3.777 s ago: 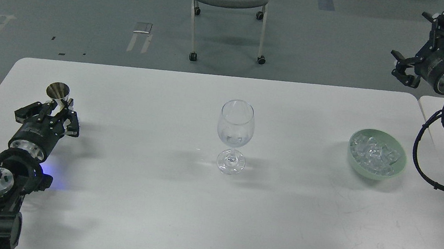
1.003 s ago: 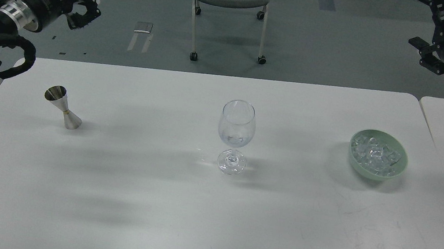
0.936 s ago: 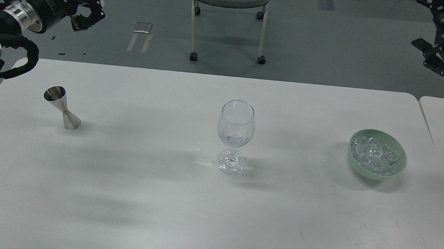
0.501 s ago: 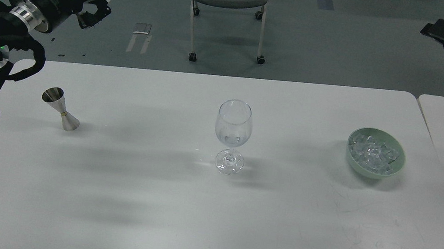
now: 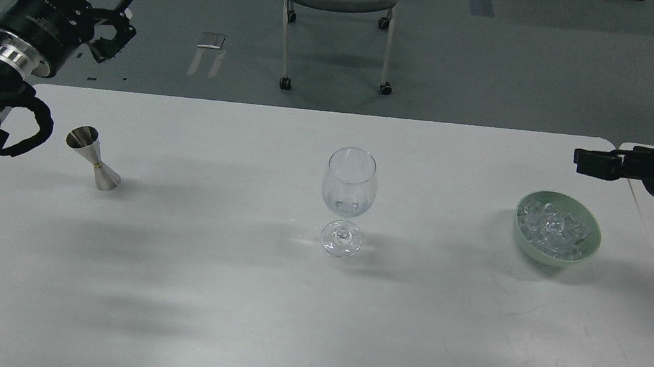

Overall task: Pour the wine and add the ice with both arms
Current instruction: 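Reach the right gripper into the green bowl and grab ice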

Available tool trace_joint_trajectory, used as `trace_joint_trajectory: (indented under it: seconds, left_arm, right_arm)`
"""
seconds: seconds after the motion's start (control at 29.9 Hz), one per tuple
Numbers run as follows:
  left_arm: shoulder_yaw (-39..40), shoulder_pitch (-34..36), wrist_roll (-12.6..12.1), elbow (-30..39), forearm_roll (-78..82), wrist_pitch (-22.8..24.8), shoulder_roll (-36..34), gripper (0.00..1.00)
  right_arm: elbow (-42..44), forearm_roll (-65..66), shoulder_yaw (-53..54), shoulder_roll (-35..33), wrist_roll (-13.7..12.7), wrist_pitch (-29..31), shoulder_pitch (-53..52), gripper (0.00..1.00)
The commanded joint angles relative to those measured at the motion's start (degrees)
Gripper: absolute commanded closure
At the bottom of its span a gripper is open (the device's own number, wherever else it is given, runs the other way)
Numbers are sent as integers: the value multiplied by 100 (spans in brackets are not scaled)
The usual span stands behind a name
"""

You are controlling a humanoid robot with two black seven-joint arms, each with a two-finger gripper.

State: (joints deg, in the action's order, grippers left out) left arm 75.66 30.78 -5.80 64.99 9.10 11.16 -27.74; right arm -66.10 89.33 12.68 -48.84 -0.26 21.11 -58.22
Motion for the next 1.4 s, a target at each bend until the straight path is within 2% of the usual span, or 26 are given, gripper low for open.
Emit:
trace_joint_trajectory:
  seconds: [0.0,0.1,0.27,0.4,0.7,0.87,1.27,1.37]
  left_arm:
    - [142,-2,-106,-4,4,490,49,2]
    - [177,-10,-106,-4,4,764,58,2]
    - [169,-54,-62,-13,39,765,163,2]
    - [177,-116,-53,-22,47,695,286,2]
    - [186,-204,-45,-13,65,686,269,2]
    - [230,-212,-45,48,48,580,278,2]
    - [230,-212,-45,40,48,580,287,2]
    - [230,-221,-36,40,48,580,287,2]
  right_arm:
    - [-202,101,-353,-82,-62,-11,21,8]
    - [-219,382,-476,-91,-150,-19,39,11]
    - [-211,418,-477,-30,-194,-81,214,14]
    - [-202,418,-477,216,-457,-125,250,21]
    - [-114,445,-485,638,-528,-371,505,21]
    - [-70,445,-485,788,-853,-380,601,21]
    - [44,445,-494,823,-871,-371,654,22]
    - [53,453,-494,832,-871,-371,707,29]
